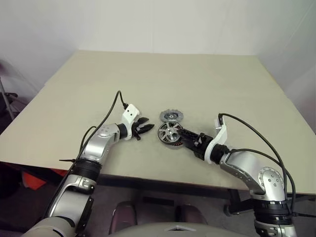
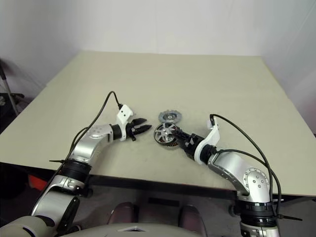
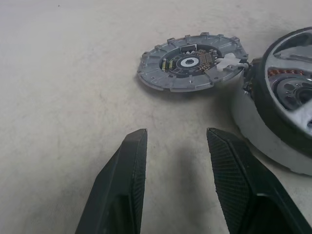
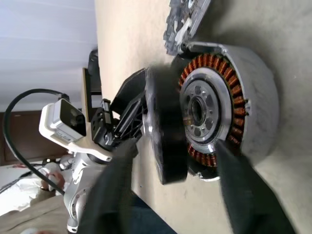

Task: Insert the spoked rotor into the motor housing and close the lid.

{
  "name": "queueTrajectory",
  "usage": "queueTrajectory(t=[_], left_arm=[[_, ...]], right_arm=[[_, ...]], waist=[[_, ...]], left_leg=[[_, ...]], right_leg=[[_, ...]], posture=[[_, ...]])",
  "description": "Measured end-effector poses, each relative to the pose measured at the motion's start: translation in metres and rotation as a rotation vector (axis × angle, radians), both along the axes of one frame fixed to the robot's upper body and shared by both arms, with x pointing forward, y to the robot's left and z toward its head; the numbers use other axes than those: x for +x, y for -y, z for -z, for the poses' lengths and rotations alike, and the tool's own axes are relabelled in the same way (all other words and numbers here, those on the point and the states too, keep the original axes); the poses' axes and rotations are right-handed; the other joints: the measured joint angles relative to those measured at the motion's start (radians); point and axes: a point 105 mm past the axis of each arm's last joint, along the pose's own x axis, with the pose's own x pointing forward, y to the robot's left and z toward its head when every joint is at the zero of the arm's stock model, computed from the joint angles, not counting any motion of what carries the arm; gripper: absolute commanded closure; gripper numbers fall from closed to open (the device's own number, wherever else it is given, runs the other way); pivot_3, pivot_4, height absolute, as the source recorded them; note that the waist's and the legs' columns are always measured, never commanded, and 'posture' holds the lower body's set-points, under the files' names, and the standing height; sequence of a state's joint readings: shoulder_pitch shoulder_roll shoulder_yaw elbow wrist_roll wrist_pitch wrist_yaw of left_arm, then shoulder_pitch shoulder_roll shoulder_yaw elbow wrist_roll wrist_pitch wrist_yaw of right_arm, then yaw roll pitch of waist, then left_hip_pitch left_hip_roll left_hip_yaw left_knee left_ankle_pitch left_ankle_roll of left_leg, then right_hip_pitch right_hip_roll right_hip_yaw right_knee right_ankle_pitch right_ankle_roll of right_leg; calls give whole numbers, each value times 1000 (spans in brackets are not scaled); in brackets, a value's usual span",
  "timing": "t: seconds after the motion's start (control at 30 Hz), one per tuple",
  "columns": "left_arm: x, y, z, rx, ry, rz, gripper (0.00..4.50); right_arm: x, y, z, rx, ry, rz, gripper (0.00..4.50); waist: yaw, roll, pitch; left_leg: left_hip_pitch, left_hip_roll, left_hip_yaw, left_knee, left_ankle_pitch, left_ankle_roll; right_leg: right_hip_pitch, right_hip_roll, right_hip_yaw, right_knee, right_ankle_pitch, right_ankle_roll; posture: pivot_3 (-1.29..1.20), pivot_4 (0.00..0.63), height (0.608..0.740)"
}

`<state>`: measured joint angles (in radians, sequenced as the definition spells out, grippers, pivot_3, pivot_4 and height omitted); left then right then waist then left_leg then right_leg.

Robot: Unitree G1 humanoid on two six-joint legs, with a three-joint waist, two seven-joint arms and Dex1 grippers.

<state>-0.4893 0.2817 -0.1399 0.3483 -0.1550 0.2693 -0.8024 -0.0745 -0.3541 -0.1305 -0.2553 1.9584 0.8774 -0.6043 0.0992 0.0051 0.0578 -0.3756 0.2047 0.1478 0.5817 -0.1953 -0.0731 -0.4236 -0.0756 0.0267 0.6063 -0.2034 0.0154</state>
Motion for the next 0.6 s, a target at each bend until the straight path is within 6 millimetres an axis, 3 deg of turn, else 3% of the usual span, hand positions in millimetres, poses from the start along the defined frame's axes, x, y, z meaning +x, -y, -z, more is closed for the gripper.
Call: queueTrajectory(t=[0.3,0.6], left_arm=[[0,0,0,-1,-1,1,2440],[0,1,0,-2,-1,2,2440]], right_arm=[[1,6,-4,-32,34,6,1180],[14,20,-19,-162,193,33,1180]], waist=[[1,-1,0],[0,-1,0]], left_leg=[[0,0,0,1,0,0],[0,0,0,2,0,0]], right_leg=[[0,0,0,0,0,0],[0,0,0,1,1,0]], posture=[[0,0,740],[0,0,740]])
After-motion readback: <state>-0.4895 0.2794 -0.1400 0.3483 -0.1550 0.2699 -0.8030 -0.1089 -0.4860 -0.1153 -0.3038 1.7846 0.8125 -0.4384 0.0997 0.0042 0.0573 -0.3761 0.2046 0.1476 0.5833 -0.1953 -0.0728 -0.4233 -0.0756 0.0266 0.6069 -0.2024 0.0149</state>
